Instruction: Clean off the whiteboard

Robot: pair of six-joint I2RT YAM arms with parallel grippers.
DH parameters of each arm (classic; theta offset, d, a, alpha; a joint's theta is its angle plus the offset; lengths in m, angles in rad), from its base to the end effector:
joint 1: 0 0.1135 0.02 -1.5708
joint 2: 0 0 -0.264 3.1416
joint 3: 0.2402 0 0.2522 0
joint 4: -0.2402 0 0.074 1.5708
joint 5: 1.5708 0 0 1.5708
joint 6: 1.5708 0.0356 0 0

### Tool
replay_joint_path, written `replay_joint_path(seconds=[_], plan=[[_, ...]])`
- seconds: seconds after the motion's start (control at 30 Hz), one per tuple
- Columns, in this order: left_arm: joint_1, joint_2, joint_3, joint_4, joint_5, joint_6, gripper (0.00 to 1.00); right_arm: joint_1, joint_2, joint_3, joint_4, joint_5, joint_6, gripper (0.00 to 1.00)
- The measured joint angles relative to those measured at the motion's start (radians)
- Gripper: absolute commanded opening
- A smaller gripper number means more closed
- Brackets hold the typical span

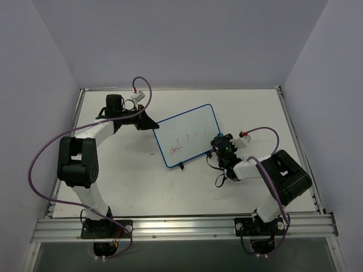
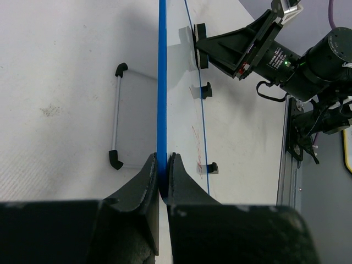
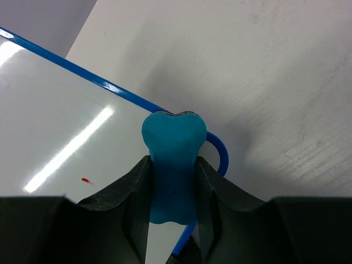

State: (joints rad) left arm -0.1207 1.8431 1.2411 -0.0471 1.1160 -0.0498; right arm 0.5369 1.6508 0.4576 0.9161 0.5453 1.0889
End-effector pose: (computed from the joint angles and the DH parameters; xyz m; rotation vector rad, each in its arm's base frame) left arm 0.3915 -0.0797 0.2243 0.6841 1.9590 -1.3164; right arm 0.2566 0.1312 0.1425 0.8635 1.6421 0.6468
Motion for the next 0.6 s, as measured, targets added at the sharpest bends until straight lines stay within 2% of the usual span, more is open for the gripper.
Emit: replay_joint_path(seconds=[0.17, 0.4, 0.6], plan=[[0.001, 0.000, 0.000, 0.001, -0.003, 0.000, 0.02, -0.007, -0.011, 0.032, -0.039, -0.031, -0.064, 0.00], [0.006, 0.000, -0.001, 0.005, -0.018, 0.004, 0.02, 0.048, -0.004, 0.219, -0.233, -0.074, -0.161, 0.00], [0.006, 0.000, -0.003, 0.008, -0.021, 0.006, 0.02, 0.067, 0.001, 0.239, -0.252, -0.080, -0.165, 0.00]])
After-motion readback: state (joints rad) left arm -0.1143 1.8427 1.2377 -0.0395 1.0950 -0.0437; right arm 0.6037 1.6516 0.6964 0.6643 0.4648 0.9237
